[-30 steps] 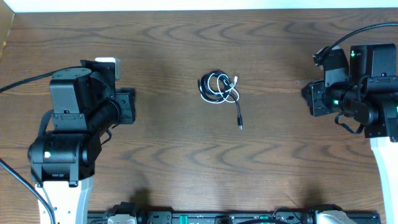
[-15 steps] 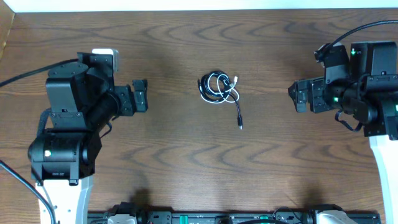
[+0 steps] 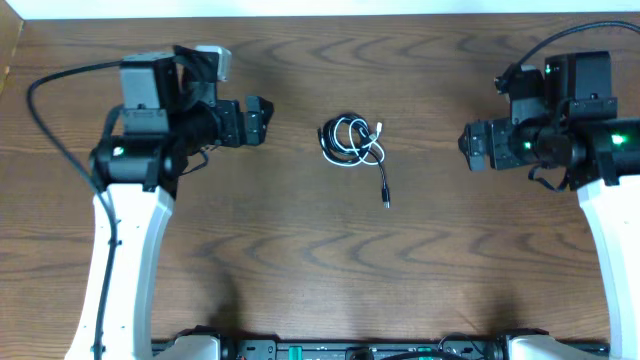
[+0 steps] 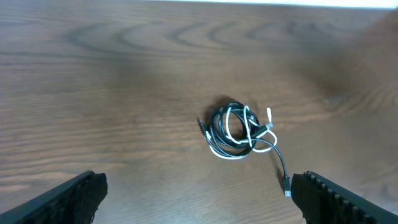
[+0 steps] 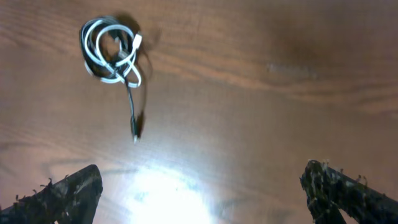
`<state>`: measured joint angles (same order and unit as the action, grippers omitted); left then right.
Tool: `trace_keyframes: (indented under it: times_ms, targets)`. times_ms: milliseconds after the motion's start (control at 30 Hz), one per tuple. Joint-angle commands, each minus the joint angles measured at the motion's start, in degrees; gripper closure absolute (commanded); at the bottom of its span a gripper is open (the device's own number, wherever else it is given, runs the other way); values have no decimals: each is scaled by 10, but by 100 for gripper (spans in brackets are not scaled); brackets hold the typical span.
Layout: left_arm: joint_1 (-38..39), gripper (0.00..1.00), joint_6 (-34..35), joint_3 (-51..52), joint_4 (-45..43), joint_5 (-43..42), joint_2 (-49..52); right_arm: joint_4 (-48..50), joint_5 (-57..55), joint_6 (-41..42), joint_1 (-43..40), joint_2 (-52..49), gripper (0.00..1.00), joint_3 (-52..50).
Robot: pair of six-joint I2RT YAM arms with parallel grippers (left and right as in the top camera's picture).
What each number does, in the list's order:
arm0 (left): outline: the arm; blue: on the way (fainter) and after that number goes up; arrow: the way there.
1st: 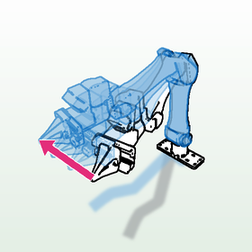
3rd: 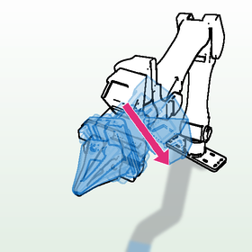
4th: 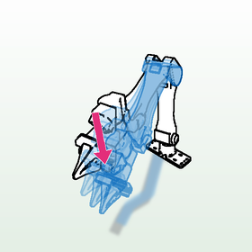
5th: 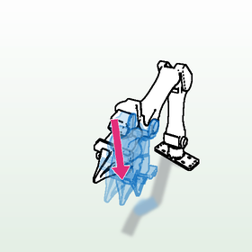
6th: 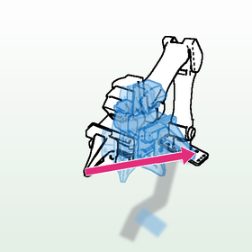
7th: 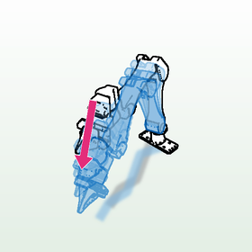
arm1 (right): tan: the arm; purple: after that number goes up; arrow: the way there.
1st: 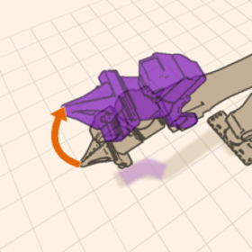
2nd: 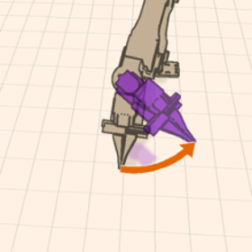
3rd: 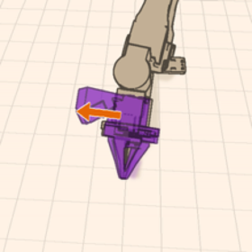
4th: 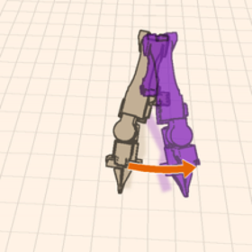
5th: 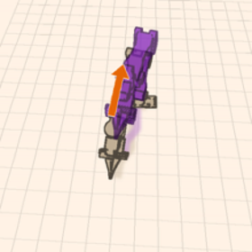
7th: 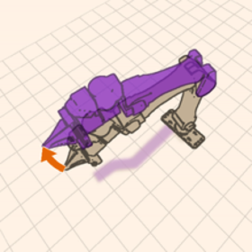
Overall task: Untangle cables
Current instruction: 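Raise both arms and move grippers toward the tangled cable bundle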
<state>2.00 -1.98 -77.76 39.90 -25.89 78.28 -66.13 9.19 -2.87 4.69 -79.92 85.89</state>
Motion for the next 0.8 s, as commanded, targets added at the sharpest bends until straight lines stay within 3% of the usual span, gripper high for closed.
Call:
trace_keyframes:
  times_ms: [0, 333, 767]
  targets:
    - [24, 0, -28, -13, -11, -22, 34, 24, 0, -11, 2, -20, 1, 10]
    - [86, 0, -34, -13, -82, -17, 132, 43, 4, -20, 2, -63, 1, 9]
    - [89, 1, -34, -13, -144, -12, 215, 136, 11, -38, 3, -108, 1, 5]
